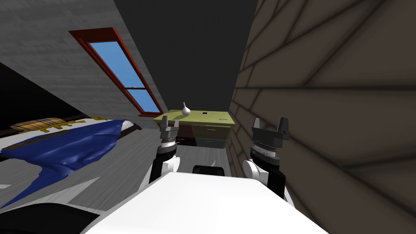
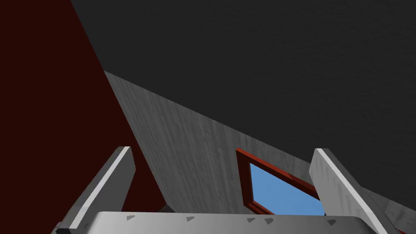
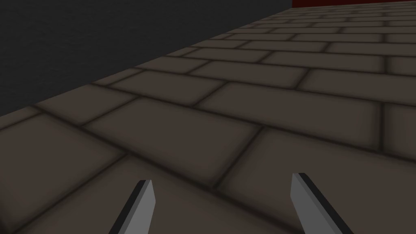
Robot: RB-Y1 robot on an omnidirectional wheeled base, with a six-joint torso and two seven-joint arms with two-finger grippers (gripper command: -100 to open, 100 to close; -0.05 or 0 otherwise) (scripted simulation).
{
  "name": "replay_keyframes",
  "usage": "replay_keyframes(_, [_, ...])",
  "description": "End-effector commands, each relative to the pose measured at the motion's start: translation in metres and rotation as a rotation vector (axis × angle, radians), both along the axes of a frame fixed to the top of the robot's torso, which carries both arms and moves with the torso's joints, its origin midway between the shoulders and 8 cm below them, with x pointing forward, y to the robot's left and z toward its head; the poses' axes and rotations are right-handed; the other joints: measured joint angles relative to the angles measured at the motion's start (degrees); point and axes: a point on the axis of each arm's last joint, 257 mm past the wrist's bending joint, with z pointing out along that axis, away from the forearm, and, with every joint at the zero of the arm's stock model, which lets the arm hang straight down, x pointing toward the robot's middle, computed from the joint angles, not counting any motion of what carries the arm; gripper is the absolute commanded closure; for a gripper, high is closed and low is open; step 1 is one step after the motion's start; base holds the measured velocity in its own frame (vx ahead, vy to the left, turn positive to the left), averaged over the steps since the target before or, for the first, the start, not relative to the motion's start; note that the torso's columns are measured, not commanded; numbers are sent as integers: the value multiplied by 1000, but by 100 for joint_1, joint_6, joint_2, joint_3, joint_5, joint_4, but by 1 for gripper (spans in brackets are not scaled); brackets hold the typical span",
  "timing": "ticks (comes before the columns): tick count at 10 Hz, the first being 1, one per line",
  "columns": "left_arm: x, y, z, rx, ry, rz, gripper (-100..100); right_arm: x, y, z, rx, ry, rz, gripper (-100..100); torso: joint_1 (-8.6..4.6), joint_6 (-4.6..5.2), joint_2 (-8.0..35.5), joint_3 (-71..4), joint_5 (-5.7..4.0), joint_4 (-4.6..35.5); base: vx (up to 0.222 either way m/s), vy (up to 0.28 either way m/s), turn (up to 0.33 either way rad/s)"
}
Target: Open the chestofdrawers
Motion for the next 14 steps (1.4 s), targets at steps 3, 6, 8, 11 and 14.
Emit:
replay_keyframes(3, [0, 0, 0, 0, 0, 0, 0, 0, 0, 0, 0, 0, 0, 0, 0, 0, 1003, -2014, 0, 1006, 0, 0, 0])
replay_keyframes(6, [0, 0, 0, 0, 0, 0, 0, 0, 0, 0, 0, 0, 0, 0, 0, 0, 2269, -4536, 0, 2268, 0, 0, 0])
replay_keyframes(8, [0, 0, 0, 0, 0, 0, 0, 0, 0, 0, 0, 0, 0, 0, 0, 0, 3116, -6227, 0, 3114, 0, 0, 0])
replay_keyframes(11, [6, -7, -10, 56, 28, -29, -100, 0, 0, 0, 0, 0, 0, 0, 0, 0, 4152, -8315, 0, 4148, 13, -6, -4])
replay_keyframes(14, [16, -13, -29, 113, 73, -54, -100, 0, 0, 0, 0, 0, 0, 0, -2, 0, 4221, -8459, -1, 4225, 35, -21, -10])
